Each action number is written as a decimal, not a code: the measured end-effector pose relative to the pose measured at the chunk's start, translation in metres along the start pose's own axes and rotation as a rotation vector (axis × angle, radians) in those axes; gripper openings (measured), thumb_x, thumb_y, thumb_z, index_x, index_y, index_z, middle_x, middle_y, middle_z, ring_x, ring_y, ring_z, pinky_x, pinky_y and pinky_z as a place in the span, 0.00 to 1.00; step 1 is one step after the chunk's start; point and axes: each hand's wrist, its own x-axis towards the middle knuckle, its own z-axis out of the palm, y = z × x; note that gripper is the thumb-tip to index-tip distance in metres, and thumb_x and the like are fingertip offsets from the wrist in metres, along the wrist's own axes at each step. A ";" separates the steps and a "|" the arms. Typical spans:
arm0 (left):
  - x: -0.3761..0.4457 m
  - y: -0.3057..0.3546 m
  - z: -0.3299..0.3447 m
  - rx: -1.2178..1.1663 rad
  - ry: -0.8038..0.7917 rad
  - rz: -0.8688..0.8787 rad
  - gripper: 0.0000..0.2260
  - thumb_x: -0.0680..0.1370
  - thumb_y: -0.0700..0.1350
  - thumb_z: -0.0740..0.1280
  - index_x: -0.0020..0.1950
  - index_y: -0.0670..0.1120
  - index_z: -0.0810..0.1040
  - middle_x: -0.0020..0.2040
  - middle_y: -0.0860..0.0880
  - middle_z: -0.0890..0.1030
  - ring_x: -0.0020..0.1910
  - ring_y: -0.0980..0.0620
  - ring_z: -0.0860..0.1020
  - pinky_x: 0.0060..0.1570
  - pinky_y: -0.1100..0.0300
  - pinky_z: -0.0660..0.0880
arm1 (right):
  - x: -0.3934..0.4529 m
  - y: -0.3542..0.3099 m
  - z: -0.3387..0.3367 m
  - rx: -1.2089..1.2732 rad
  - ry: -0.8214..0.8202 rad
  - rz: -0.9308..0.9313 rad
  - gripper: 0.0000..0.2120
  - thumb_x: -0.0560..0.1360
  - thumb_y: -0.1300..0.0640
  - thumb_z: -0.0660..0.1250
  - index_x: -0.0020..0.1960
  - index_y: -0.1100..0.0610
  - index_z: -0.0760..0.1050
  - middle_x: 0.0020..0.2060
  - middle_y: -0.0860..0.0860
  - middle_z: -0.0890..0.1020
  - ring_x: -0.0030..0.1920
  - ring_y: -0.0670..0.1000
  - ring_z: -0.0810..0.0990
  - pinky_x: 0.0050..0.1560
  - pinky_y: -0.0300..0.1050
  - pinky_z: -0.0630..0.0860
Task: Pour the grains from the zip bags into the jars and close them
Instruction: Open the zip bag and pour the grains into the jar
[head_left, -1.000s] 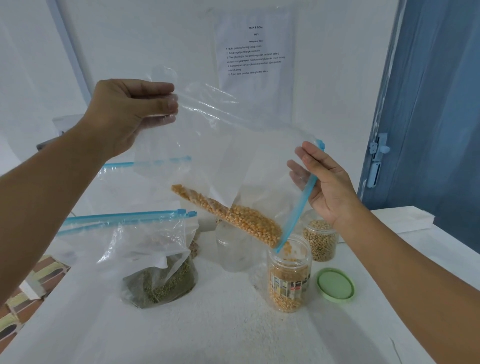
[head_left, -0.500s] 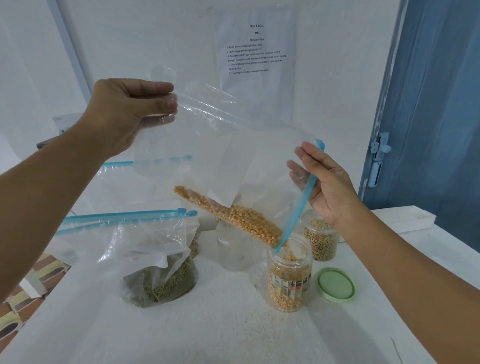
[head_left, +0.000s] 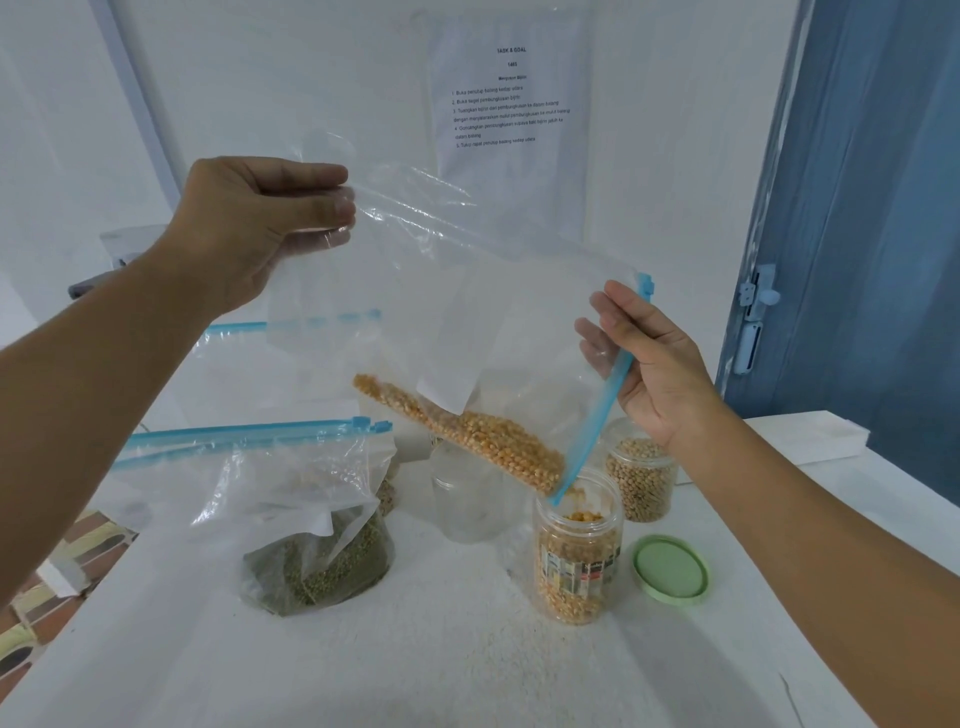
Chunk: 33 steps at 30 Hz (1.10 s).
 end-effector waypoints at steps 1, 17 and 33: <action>0.000 0.000 0.000 0.000 0.001 -0.001 0.11 0.72 0.32 0.77 0.53 0.41 0.86 0.45 0.44 0.88 0.49 0.44 0.85 0.55 0.53 0.83 | 0.000 0.000 0.000 0.002 -0.002 0.001 0.13 0.79 0.67 0.69 0.59 0.56 0.84 0.57 0.52 0.87 0.55 0.55 0.87 0.53 0.45 0.84; 0.002 0.000 0.002 0.014 -0.014 0.013 0.13 0.72 0.32 0.77 0.56 0.40 0.85 0.45 0.45 0.88 0.48 0.46 0.86 0.55 0.54 0.83 | 0.002 0.004 -0.005 0.009 0.002 -0.010 0.13 0.78 0.68 0.68 0.57 0.56 0.85 0.56 0.52 0.87 0.54 0.55 0.88 0.50 0.43 0.84; 0.003 -0.002 0.001 -0.002 -0.009 0.018 0.13 0.72 0.32 0.77 0.55 0.40 0.85 0.46 0.44 0.88 0.49 0.45 0.86 0.55 0.53 0.83 | 0.004 0.003 -0.003 0.005 0.010 -0.023 0.13 0.79 0.68 0.68 0.59 0.56 0.84 0.55 0.52 0.88 0.52 0.54 0.88 0.49 0.42 0.84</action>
